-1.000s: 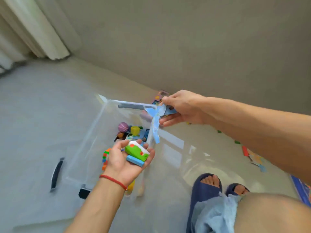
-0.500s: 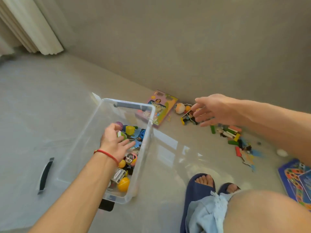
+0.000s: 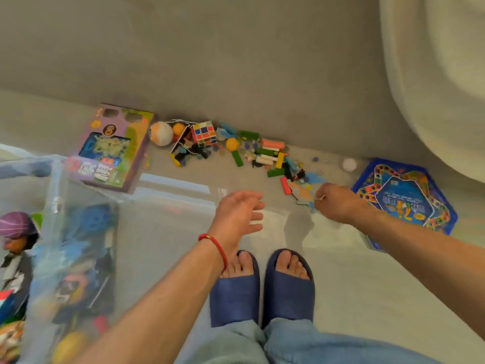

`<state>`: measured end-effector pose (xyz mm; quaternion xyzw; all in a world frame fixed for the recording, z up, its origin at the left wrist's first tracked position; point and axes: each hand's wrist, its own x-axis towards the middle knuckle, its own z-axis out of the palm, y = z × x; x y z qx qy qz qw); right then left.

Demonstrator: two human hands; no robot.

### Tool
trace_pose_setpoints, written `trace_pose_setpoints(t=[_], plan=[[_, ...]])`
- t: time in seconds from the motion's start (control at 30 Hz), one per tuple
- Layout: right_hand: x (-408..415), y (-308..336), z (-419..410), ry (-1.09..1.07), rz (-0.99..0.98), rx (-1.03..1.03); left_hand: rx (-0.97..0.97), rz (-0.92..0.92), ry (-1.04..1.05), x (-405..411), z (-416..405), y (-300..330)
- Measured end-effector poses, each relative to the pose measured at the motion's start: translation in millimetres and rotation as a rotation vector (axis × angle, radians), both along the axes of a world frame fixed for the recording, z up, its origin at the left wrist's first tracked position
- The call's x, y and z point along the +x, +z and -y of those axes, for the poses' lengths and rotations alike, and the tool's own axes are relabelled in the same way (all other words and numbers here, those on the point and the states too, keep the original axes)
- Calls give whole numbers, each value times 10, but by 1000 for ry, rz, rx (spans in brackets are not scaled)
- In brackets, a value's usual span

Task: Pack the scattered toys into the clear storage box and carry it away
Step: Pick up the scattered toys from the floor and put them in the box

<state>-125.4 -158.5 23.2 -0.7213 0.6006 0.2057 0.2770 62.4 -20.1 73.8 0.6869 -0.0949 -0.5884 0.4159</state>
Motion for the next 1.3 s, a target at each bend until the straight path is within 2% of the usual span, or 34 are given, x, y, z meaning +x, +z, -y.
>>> trace_pose_setpoints(t=[0.17, 0.37, 0.57, 0.7, 0.8, 0.87, 0.93, 1.03, 1.1, 1.17, 1.3], plan=[[-46, -713, 28, -111, 48, -145, 89, 91, -115, -242, 449, -610], [32, -1165, -135, -259, 148, -310, 138, 84, -67, -378, 631, -1115], [-61, -1318, -150, -271, 251, -410, 158, 81, -45, -407, 547, -1300], [-131, -1229, -289, -319, 404, -442, 104, 58, -57, -436, 532, -1314], [-67, -1066, -518, -134, 589, -388, 9, -134, 3, -522, 545, -1315], [-10, -990, -628, 15, 645, -311, -43, -183, 87, -570, 549, -1359], [8, -973, -584, 44, 601, -315, -44, -138, 177, -552, 536, -1421], [-44, -1081, -342, -104, 377, -463, 25, -119, 229, -465, 500, -1451], [-74, -1164, -172, -238, 175, -425, 53, -141, 228, -423, 490, -1442], [-94, -1227, -102, -274, 49, -331, 60, -174, 218, -411, 500, -1435], [-194, -1284, -182, -313, 69, -258, 85, -240, 191, -431, 542, -1470]])
